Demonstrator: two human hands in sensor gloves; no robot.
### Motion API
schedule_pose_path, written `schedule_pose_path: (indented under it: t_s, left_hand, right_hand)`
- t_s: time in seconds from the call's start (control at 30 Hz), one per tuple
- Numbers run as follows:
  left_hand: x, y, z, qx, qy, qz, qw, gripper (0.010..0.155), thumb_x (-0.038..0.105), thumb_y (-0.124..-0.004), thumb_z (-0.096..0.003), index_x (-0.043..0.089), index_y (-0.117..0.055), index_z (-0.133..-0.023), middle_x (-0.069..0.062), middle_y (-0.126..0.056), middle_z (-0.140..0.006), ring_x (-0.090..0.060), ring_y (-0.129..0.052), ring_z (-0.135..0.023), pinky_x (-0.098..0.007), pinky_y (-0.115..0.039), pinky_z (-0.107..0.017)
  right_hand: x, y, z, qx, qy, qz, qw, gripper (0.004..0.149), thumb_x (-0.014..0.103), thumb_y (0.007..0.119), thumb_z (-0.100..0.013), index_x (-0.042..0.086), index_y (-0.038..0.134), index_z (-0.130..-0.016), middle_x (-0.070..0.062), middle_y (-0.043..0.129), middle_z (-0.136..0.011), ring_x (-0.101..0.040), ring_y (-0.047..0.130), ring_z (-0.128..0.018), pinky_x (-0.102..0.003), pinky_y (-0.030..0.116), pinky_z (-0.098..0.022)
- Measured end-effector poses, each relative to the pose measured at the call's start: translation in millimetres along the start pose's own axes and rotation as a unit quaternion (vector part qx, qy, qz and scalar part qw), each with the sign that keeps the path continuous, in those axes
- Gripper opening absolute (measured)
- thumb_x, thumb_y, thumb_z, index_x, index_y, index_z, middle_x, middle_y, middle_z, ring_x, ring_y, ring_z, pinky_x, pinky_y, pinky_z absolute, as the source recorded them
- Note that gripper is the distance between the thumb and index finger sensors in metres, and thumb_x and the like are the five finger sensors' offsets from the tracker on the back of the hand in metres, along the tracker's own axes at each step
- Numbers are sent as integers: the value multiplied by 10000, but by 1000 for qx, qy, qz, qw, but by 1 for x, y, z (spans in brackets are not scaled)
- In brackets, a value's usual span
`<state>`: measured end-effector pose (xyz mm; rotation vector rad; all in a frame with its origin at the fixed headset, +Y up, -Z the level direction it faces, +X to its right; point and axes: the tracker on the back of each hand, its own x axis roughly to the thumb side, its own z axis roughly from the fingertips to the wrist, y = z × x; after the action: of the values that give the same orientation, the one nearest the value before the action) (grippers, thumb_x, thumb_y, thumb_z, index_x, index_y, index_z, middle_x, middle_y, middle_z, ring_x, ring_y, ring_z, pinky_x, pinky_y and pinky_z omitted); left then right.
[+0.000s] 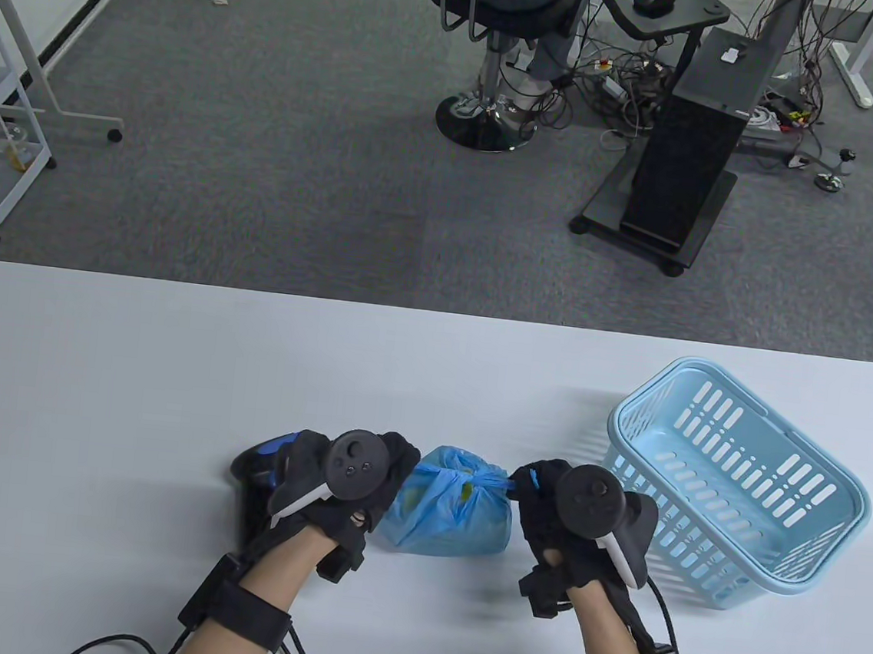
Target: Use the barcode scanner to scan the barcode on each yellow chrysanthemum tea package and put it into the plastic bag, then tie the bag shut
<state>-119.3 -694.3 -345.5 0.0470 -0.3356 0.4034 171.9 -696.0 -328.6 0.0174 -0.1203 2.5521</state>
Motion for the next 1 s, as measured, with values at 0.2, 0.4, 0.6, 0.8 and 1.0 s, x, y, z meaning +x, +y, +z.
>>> schedule_pose_path:
  t_s: [0.2, 0.4, 0.6, 0.8, 1.0]
  left_hand:
    - [-10, -6, 8, 8, 30, -19, 999, 462, 502, -579, -504, 232, -921, -658, 46, -989, -442, -170, -1025, -407, -461, -822, -429]
    - [-21, -12, 10, 6, 53, -6, 999, 455, 501, -597, -501, 228, -935, -636, 44, -994, -417, -168, -1023, -398, -454, -826, -424]
    - [-25, -10, 11, 8, 64, -8, 998, 454, 501, -606, -500, 223, -942, -627, 40, -995, -404, -167, -1022, -388, -453, -826, -422]
    - [-30, -8, 12, -1, 68, -10, 998, 454, 502, -617, -499, 218, -947, -628, 33, -1000, -407, -174, -1027, -389, -459, -824, -425]
    - [-22, -2, 15, -2, 43, -8, 999, 454, 499, -641, -505, 214, -947, -683, 8, -1024, -487, -213, -1043, -463, -481, -815, -456]
  right_hand:
    - [-21, 5, 3, 16, 47, -45, 998, 467, 467, 620, -400, 212, 979, -555, -13, 941, -564, -224, 936, -509, -398, 816, -381]
    - [-37, 8, 7, 22, 74, -70, 995, 470, 466, 620, -399, 206, 986, -538, -16, 946, -550, -223, 937, -502, -397, 816, -379]
    - [-45, 7, 9, 29, 82, -87, 992, 474, 460, 625, -398, 195, 993, -532, -24, 950, -548, -230, 938, -506, -407, 816, -388]
    - [-46, 9, 11, 26, 85, -96, 991, 474, 466, 625, -397, 201, 991, -537, -19, 948, -558, -230, 937, -518, -410, 815, -396]
    - [-36, 0, 15, -25, 53, -52, 997, 471, 486, 625, -390, 244, 976, -590, -2, 940, -639, -233, 933, -599, -416, 818, -450]
